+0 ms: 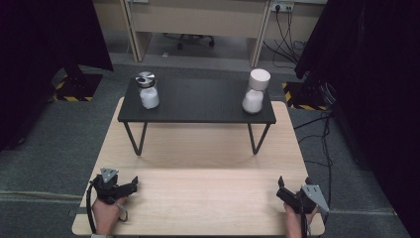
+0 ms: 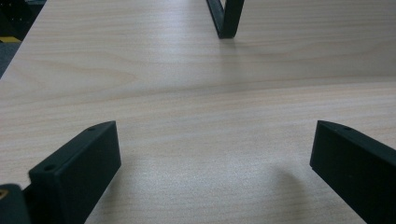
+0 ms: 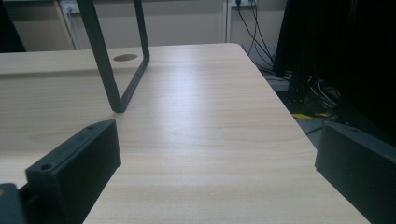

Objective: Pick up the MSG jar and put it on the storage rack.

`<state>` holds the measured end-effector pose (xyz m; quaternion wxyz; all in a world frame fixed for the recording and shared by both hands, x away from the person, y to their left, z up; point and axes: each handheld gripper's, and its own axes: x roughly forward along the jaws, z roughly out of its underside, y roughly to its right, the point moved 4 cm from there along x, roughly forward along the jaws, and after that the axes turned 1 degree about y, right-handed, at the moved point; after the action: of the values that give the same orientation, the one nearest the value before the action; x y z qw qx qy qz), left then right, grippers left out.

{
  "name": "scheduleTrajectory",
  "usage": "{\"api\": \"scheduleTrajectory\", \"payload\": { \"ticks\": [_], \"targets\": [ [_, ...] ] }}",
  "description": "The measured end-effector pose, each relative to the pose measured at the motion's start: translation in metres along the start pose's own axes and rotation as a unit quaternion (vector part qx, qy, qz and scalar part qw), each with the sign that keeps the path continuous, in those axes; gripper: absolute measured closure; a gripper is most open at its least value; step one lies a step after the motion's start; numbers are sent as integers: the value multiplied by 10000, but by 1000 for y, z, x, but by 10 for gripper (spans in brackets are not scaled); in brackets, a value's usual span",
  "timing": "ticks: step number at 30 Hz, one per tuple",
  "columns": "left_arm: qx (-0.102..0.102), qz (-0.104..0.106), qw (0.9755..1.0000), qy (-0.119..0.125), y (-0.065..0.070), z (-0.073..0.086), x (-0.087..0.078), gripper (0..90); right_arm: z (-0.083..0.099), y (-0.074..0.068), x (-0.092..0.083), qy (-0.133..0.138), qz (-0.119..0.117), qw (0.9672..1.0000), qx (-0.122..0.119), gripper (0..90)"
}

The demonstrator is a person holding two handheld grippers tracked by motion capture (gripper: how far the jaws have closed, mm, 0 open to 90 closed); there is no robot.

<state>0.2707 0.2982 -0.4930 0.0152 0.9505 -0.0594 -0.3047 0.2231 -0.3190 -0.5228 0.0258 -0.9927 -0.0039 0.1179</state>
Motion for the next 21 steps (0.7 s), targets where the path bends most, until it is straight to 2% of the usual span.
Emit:
{"api": "scheduleTrajectory", "payload": {
  "ticks": [4,6,16,21],
  "targets": [
    [18,-8,10000,-4,1,0,0,8,4,0,-2,56,29,10000,33,4],
    [24,-15,10000,-10,1,0,0,8,5,1,-3,87,20,10000,-26,3],
    [50,-29,10000,-20,1,0,0,8,13,1,-4,222,-102,9997,-53,3],
    [36,-25,10000,-7,1,0,0,9,16,-1,-6,309,-63,9994,-110,3]
  ]
}}
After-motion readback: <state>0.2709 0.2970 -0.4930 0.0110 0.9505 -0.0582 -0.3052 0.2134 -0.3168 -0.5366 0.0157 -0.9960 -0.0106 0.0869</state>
